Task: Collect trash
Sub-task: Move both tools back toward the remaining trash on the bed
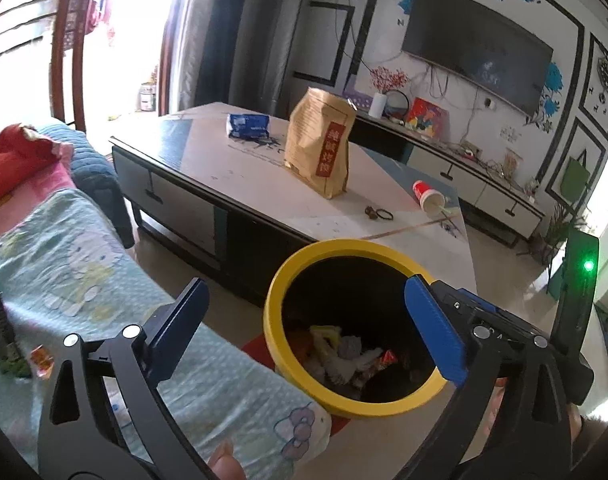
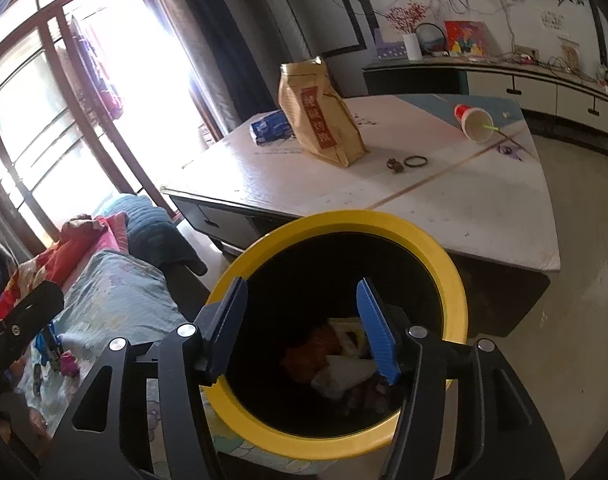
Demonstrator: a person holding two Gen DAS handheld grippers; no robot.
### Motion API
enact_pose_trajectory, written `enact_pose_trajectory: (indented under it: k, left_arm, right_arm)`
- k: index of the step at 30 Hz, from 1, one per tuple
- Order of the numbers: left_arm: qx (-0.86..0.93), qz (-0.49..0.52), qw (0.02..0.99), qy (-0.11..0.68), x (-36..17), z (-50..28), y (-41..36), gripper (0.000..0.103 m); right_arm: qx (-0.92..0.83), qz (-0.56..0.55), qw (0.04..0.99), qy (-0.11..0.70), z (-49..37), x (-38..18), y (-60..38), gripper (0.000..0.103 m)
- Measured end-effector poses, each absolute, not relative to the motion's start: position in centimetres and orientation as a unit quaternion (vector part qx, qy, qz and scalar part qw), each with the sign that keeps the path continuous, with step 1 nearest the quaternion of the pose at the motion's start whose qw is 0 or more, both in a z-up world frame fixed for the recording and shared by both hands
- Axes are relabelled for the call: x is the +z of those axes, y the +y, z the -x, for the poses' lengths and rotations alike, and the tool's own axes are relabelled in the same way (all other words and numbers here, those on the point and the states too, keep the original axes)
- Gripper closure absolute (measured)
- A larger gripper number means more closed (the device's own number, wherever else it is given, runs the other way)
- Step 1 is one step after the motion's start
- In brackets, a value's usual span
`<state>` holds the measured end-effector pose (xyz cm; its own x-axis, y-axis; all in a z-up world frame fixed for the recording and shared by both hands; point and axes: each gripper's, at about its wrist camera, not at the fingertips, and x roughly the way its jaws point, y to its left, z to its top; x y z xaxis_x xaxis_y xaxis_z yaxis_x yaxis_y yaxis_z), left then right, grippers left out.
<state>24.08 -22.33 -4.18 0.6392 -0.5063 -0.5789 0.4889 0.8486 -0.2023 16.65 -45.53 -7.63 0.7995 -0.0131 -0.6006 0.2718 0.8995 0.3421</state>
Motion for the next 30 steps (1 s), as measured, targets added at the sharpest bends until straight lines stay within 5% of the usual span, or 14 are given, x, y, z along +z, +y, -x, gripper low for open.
enact_pose_trajectory:
  k: [30]
  left_arm:
    - [-0.171, 0.037, 0.950, 0.260, -0.6, -19.7, -11.6, 0.011]
  right_arm:
    - [0.055, -0.140, 0.940, 0.305, -15.8, -3.8, -34.8, 0.042]
